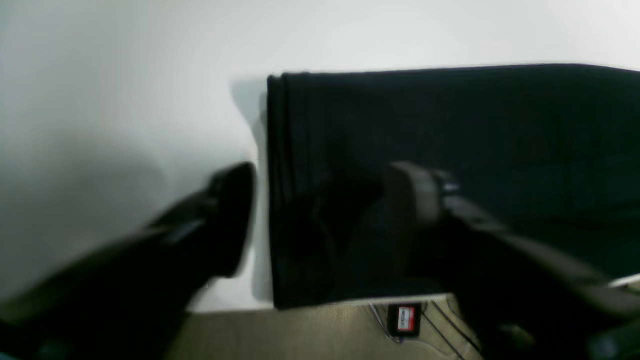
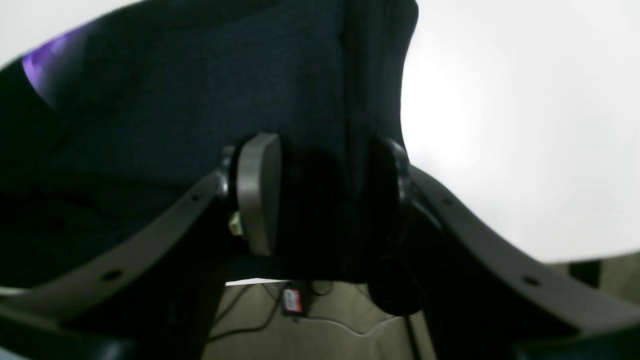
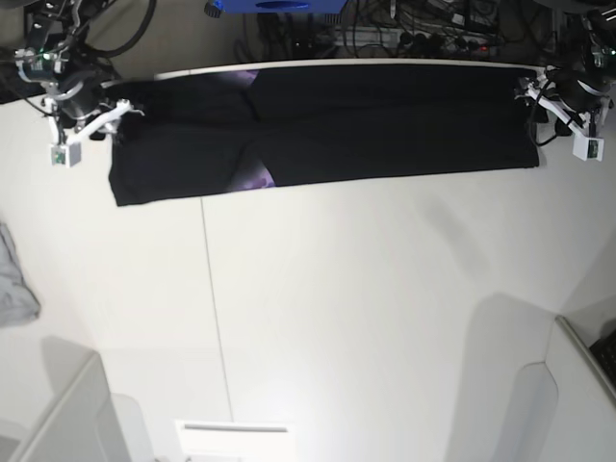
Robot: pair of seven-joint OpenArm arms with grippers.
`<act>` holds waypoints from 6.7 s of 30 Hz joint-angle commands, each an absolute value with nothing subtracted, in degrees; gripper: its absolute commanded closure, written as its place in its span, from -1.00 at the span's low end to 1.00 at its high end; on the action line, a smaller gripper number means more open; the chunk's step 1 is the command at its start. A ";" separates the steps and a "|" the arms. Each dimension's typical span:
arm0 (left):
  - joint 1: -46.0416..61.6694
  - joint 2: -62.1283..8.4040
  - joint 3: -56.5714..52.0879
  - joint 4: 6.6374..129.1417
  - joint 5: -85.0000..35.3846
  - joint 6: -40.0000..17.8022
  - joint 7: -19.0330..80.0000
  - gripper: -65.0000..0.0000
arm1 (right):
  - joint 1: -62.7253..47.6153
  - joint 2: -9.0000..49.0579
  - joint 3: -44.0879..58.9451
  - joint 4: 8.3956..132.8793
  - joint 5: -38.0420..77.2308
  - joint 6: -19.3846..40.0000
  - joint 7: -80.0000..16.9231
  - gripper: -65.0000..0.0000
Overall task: Fold the T-shirt properly
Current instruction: 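Lower the folded hem edge onto the shirt and release both grippers, then move the left gripper to the strip's end and grasp it, then fold the strip's end with the left gripper toward the right gripper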
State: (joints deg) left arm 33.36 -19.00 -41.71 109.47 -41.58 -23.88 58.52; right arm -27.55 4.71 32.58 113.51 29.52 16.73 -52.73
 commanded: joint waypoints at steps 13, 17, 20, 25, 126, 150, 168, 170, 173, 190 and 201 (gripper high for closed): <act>29.41 -13.85 -46.20 109.14 -41.89 -24.04 57.54 1.00 | -24.13 3.65 34.15 113.27 29.85 29.58 -51.82 1.00; 28.97 -14.20 -42.59 105.98 -41.80 -23.87 57.36 1.00 | -22.73 3.38 34.15 110.20 29.76 29.49 -51.82 1.00; 27.74 -14.02 -41.54 102.20 -40.40 -23.87 57.27 1.00 | -22.11 3.82 31.52 108.26 29.67 29.49 -51.82 1.00; 25.10 -12.18 -38.99 99.65 -30.37 -23.87 57.19 1.00 | -19.47 5.23 28.53 100.26 29.67 29.49 -51.38 1.00; 12.62 -14.81 -39.08 91.56 -40.40 -24.04 57.19 1.00 | -12.53 -0.04 26.42 113.27 17.27 27.12 -54.64 1.00; 18.15 -12.79 -26.15 106.68 -40.48 -23.78 57.63 1.00 | -12.44 -0.04 26.42 113.27 17.27 27.12 -54.73 1.00; 15.87 -10.51 -14.55 106.51 -40.75 -20.18 57.63 1.00 | -12.53 -0.04 26.51 113.19 17.27 27.12 -54.90 1.00; 14.81 -10.51 -12.35 106.51 -40.75 -18.95 57.63 1.00 | -12.53 -0.04 26.51 113.19 17.27 27.12 -54.90 1.00; 13.32 -9.71 -9.01 106.07 -40.75 -18.86 57.63 1.00 | -12.53 -0.04 26.51 113.19 17.27 27.12 -54.90 1.00; 8.84 -5.58 1.10 102.55 -40.84 -15.25 57.63 1.00 | -12.53 -0.04 26.59 113.19 17.27 27.12 -54.90 1.00; 6.55 -2.95 3.82 99.65 -40.84 -14.90 57.63 1.00 | -12.53 -0.04 26.59 113.19 17.27 27.12 -54.99 1.00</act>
State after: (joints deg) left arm 6.74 -3.05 3.81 98.87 -39.42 -14.76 58.02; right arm -13.04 -0.34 26.39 112.16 16.64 27.00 -55.99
